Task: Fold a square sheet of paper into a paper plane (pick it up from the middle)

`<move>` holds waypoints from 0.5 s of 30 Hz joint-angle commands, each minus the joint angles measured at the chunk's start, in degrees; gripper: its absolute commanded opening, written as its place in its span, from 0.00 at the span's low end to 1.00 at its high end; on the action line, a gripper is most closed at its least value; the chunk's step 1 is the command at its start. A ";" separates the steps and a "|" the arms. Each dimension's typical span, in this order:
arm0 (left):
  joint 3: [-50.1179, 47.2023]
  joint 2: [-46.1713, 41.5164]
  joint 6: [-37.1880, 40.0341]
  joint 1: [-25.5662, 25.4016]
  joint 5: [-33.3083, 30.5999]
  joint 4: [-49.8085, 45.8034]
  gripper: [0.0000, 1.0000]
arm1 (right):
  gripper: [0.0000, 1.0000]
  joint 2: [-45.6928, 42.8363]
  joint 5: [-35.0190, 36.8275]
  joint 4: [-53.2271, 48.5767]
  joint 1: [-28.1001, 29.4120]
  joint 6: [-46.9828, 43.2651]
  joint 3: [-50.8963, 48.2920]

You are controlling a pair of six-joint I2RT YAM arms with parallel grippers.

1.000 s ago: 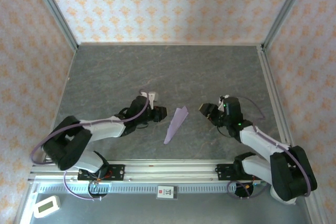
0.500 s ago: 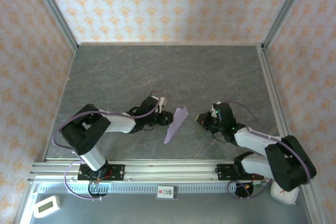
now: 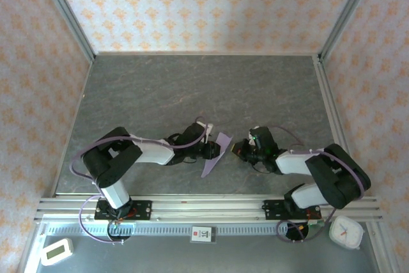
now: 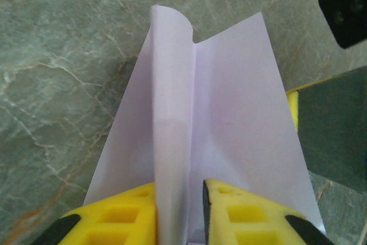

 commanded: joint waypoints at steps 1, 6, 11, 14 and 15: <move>1.73 -1.48 1.30 -1.87 -3.05 -2.25 0.24 | 0.00 2.99 1.47 5.69 0.50 0.40 -0.49; 2.26 -0.46 1.11 -4.62 -5.13 -2.58 0.20 | 0.00 4.83 1.09 7.85 0.56 0.99 -1.20; 3.10 1.52 0.25 -6.54 -7.33 -1.88 0.00 | 0.00 6.09 0.69 9.15 0.65 1.19 -1.30; 3.37 0.76 0.25 -6.67 -10.62 -2.53 0.00 | 0.00 5.27 0.40 7.93 0.65 0.55 -0.68; 3.77 0.14 0.64 -6.65 -12.39 -3.67 0.00 | 0.00 4.41 0.44 6.94 0.65 0.20 -0.39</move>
